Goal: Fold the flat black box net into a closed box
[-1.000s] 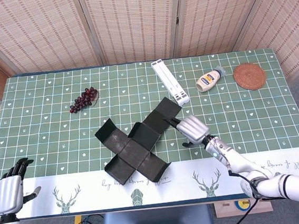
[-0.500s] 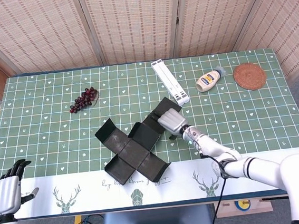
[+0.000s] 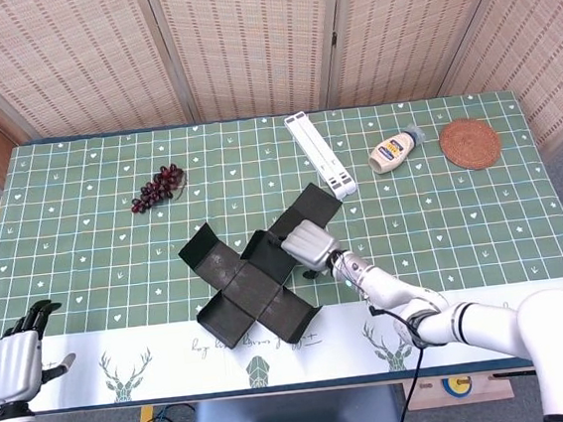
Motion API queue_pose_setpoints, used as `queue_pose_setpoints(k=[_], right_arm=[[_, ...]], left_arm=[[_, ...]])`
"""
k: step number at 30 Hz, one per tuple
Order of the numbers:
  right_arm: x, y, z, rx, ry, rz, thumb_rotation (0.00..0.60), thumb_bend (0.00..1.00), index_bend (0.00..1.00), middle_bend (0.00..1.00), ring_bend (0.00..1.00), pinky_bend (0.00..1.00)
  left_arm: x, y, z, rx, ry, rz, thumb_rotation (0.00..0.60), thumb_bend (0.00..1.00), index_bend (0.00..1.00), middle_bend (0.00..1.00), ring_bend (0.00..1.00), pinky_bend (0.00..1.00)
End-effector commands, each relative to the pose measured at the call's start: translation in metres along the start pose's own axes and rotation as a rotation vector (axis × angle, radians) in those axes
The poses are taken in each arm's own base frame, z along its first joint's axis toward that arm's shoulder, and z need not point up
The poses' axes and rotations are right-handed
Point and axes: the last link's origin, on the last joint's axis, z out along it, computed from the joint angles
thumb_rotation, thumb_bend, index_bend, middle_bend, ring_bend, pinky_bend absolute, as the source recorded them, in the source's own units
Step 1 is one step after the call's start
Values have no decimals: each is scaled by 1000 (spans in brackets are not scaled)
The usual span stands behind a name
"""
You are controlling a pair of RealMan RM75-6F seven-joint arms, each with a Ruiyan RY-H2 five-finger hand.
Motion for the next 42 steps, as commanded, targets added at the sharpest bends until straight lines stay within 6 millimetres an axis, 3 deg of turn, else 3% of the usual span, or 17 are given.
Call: queue_pose_setpoints(k=[1,8,20,23,25,27,30,36,42], right_arm=[[-3,-4,1,1,18,-8,600,312,338,479,774,858],[-6,-11,3,-23,35,-13,600,412,423,586,826,906],[-16,-24,-6,-164,41,152,600,452,426,600,858,919],[-14,-31,-9,-168,50,201,600,447,412,524,858,919],[-10,-33,-12,-163,61,227,600,415,334,436,858,919],[-5,-30,-17,-165,82,237,600,329,170,334,852,919],[2,-18,-25,-188,108,244,600,232,19,225,824,919],[5,9,-46,-245,62,206,600,145,0,96,776,919],[-3,25,-48,-303,-58,150,600,132,0,46,754,919]], left_arm=[[0,0,0,-2,-1,-1,600,76,230,206,294,409],[-1,-3,-1,-1,-2,-4,600,75,229,206,293,398],[-3,-7,-1,-4,-1,-12,600,76,228,206,293,390],[-3,-7,0,-5,5,-15,600,76,228,206,293,390],[-3,-7,0,-6,6,-17,600,76,227,206,293,390],[-3,-8,0,-7,6,-16,600,76,228,206,293,390],[-3,-8,-1,-3,5,-18,600,76,228,206,293,389],[-4,-7,-1,-6,-2,-20,600,76,226,206,293,383],[-4,-3,-1,-22,-3,-22,600,76,226,206,293,372]])
